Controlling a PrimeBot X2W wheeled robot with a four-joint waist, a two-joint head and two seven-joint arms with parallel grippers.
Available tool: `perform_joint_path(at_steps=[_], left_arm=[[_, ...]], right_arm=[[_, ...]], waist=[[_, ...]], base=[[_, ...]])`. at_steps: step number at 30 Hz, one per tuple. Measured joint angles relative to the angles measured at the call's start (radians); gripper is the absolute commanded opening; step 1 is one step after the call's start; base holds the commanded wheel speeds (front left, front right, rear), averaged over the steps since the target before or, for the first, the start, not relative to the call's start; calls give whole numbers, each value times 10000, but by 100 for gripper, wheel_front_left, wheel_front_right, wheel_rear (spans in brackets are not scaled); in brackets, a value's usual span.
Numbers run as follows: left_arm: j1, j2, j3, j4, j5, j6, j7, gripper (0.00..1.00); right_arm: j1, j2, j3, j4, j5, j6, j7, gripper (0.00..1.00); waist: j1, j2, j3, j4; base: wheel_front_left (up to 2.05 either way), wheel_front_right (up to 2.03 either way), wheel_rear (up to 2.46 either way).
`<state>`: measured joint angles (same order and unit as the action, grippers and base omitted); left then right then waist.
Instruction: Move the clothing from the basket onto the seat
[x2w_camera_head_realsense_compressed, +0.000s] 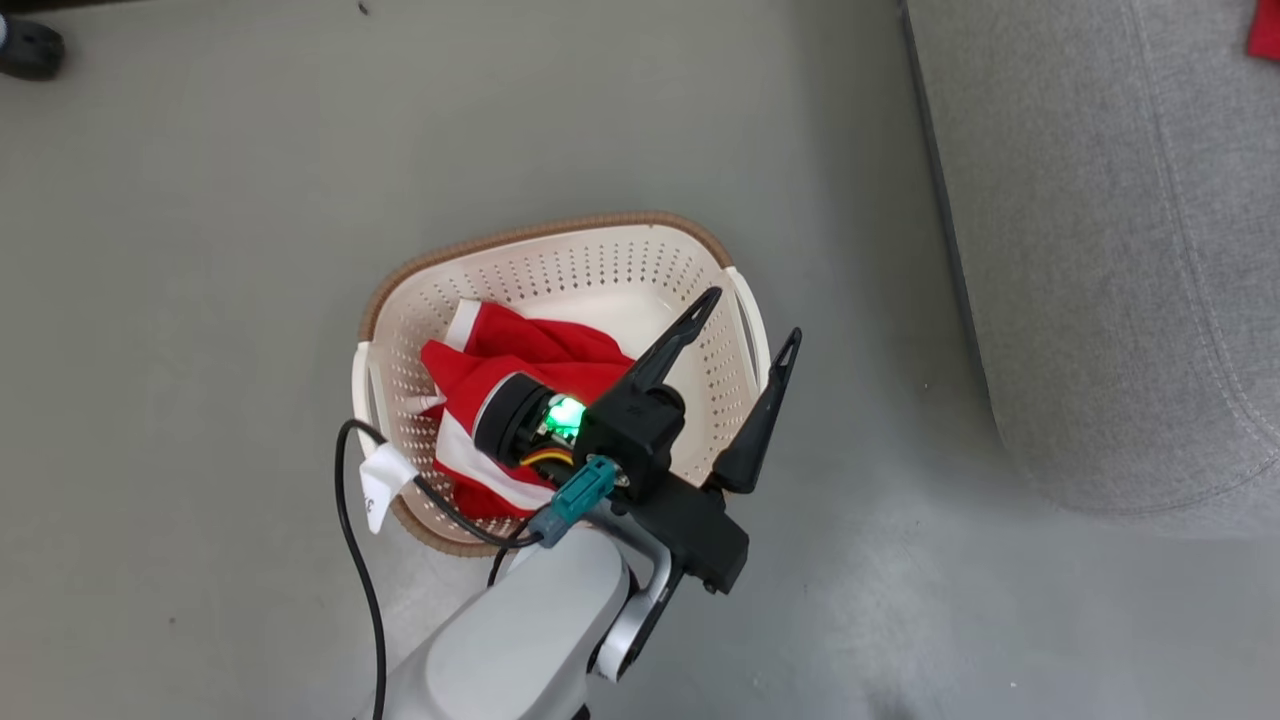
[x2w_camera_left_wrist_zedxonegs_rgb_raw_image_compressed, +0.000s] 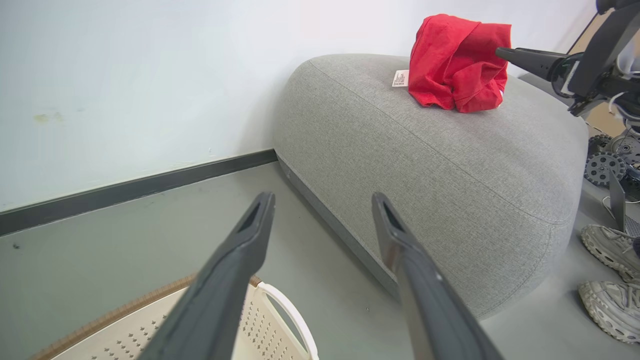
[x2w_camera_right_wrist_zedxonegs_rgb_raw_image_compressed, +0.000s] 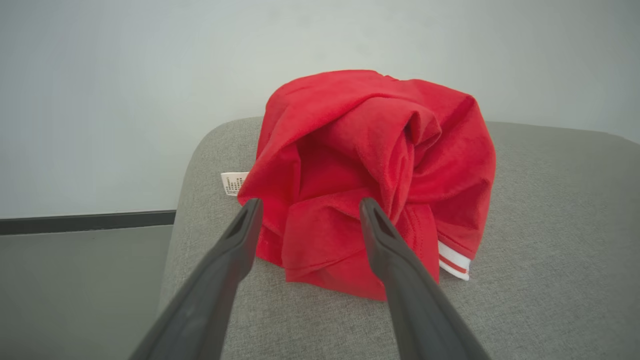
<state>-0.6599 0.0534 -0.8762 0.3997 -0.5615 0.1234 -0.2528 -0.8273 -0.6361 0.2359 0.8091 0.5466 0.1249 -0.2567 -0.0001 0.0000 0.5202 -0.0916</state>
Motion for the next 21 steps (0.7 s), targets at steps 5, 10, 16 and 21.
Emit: perform_joint_path(at_steps=[5,10,16,21], left_arm=[[403,-12,374,157,-69,0,0,100],[804,-27,957,366,-77,0,0,100],[1366,-67,1685,568,-75,0,0,100],[1906,-67,2395,757,44,0,0,100]], right_arm=[[634,420,121,-560,0,0,0,100],[1094,861,134,-1097,33,-2,0,100],[1879,1354,408,-1714,48,-2,0,100],[2577,1707,454,-2140,50,-2,0,100]], waist=[[0,-1,-504,135],[0,-2,-1013,312],[-1,-1,-1642,550],[-1,-1,-2134,776]], base=[[0,0,0],[0,0,0],[0,0,0],[0,0,0]])
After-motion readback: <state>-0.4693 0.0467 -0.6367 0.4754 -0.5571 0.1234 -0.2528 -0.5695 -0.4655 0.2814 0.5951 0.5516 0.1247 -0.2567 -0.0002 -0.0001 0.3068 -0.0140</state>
